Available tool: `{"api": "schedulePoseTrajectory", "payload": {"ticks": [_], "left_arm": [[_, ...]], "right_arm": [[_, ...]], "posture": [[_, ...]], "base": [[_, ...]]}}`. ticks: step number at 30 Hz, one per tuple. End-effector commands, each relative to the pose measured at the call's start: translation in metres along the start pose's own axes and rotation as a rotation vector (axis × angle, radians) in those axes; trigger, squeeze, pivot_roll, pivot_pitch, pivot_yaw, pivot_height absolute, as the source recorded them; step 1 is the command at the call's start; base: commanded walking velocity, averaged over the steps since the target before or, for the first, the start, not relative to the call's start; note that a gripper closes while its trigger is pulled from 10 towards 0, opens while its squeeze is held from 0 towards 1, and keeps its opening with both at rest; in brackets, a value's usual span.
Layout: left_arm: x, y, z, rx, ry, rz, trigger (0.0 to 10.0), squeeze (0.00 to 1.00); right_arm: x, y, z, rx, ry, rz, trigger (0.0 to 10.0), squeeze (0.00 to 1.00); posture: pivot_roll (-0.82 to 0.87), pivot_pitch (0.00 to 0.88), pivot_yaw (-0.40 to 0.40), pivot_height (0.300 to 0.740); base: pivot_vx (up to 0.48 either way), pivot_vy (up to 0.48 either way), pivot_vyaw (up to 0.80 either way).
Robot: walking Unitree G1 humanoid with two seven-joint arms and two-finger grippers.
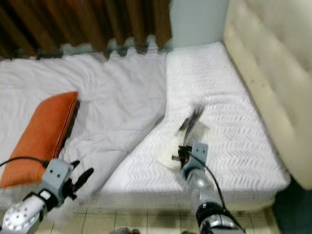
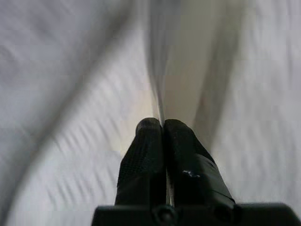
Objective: Clean up the room
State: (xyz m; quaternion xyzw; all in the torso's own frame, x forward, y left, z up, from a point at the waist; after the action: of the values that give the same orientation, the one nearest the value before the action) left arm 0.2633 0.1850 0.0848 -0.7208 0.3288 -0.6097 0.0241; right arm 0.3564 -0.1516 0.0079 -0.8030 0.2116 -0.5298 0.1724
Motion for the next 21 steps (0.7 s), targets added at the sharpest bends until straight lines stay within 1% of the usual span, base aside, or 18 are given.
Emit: {"api": "schedulePoseTrajectory", "payload": {"ticks": [1, 2, 3, 4, 5, 6, 7, 9, 10, 13, 15, 16, 17, 18, 19, 20, 21], "left_arm": [[0.004, -0.007, -0.007, 0.007, -0.002, 0.005, 10.0, 0.00], [0.004, -0.009, -0.013, 0.004, -0.017, 0.019, 10.0, 0.00], [0.004, -0.009, -0.015, 0.003, -0.021, 0.027, 10.0, 0.00], [0.004, -0.009, -0.015, 0.003, -0.021, 0.027, 10.0, 0.00], [0.004, -0.009, -0.018, -0.002, -0.033, 0.024, 10.0, 0.00], [0.003, -0.009, -0.022, -0.009, -0.050, 0.020, 10.0, 0.00], [0.002, -0.010, -0.024, -0.011, -0.059, 0.017, 10.0, 0.00], [0.002, -0.010, -0.025, -0.012, -0.064, 0.016, 10.0, 0.00], [0.000, -0.010, -0.027, -0.010, -0.074, 0.011, 10.0, 0.00], [-0.002, -0.008, -0.028, -0.010, -0.087, -0.003, 10.0, 0.00], [-0.001, -0.003, -0.028, -0.020, -0.087, -0.009, 10.0, 0.00], [0.000, 0.010, -0.026, -0.057, -0.073, -0.014, 10.0, 0.00], [0.000, 0.010, -0.026, -0.057, -0.073, -0.014, 10.0, 0.00], [0.001, 0.015, -0.026, -0.072, -0.067, -0.015, 10.0, 0.00], [0.006, 0.041, -0.023, -0.156, -0.020, -0.030, 10.0, 0.00], [0.006, 0.041, -0.023, -0.156, -0.020, -0.030, 10.0, 0.00], [0.008, 0.070, -0.016, -0.253, 0.017, -0.044, 10.0, 0.00]], "right_arm": [[-0.014, 0.005, -0.002, -0.040, -0.048, 0.042, 0.0, 0.00], [-0.025, 0.018, -0.007, -0.094, -0.079, 0.049, 0.0, 0.00], [-0.028, 0.022, -0.009, -0.110, -0.088, 0.048, 0.0, 0.00], [-0.028, 0.022, -0.009, -0.110, -0.088, 0.048, 0.0, 0.00], [-0.032, 0.029, -0.011, -0.136, -0.099, 0.055, 0.0, 0.00], [-0.033, 0.037, -0.014, -0.160, -0.108, 0.038, 0.0, 0.00], [-0.029, 0.042, -0.014, -0.170, -0.100, 0.018, 0.0, 0.00], [-0.025, 0.045, -0.014, -0.173, -0.092, 0.003, 0.0, 0.00], [-0.019, 0.049, -0.014, -0.169, -0.084, -0.057, 0.0, 0.00], [0.006, 0.054, -0.011, -0.138, -0.059, -0.318, 0.0, 0.00], [0.023, 0.057, -0.009, -0.133, -0.036, -0.425, 0.0, 0.00], [0.038, 0.058, -0.008, -0.126, -0.009, -0.489, 0.0, 0.00], [0.038, 0.058, -0.008, -0.126, -0.009, -0.489, 0.0, 0.00], [0.042, 0.058, -0.008, -0.125, -0.002, -0.506, 0.0, 0.00], [0.060, 0.057, -0.006, -0.122, 0.029, -0.563, 0.0, 0.00], [0.060, 0.057, -0.006, -0.122, 0.029, -0.563, 0.0, 0.00], [0.081, 0.059, -0.005, -0.144, 0.072, -0.588, 0.0, 0.00]], "posture": [[0.27, 0.504, 0.143, 0.740], [0.28, 0.530, 0.153, 0.740], [0.28, 0.530, 0.153, 0.740], [0.28, 0.530, 0.153, 0.740], [0.28, 0.538, 0.155, 0.740], [0.28, 0.542, 0.156, 0.740], [0.27, 0.551, 0.154, 0.740], [0.27, 0.556, 0.154, 0.740], [0.26, 0.554, 0.150, 0.740], [0.25, 0.550, 0.145, 0.740], [0.22, 0.555, 0.130, 0.740], [0.19, 0.553, 0.111, 0.740], [0.19, 0.553, 0.111, 0.740], [0.19, 0.553, 0.111, 0.740], [0.16, 0.557, 0.080, 0.740], [0.16, 0.557, 0.080, 0.740], [0.14, 0.562, 0.064, 0.740]], "base": [[0.000, 0.000, 0.00], [0.000, 0.000, 0.00], [0.000, 0.000, 0.00], [0.000, 0.000, 0.00], [0.000, 0.000, 0.00], [0.000, 0.000, 0.00], [0.000, 0.000, 0.00], [0.000, 0.000, 0.00], [0.000, 0.000, 0.00], [0.000, 0.000, 0.00], [0.000, 0.000, 0.00], [0.000, 0.000, 0.00], [0.000, 0.000, 0.00], [0.000, 0.000, 0.00], [0.000, 0.000, 0.00], [0.000, 0.000, 0.00], [0.000, 0.000, 0.00]]}}
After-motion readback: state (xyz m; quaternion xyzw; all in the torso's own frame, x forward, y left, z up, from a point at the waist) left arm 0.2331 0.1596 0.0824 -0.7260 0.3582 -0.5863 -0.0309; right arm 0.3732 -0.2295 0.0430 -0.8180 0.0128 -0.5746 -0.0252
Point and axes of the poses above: a point about 5 cm out from each wrist's last joint towards the gripper, its own z axis pointing out of the wrist towards the gripper, its own x axis along the axis of the wrist's last joint, y = z × x, the point moved 4 cm from there along z, pointing out of the wrist towards the gripper, and after that the axes turned 13 degrees about z, right-handed, at the moved point
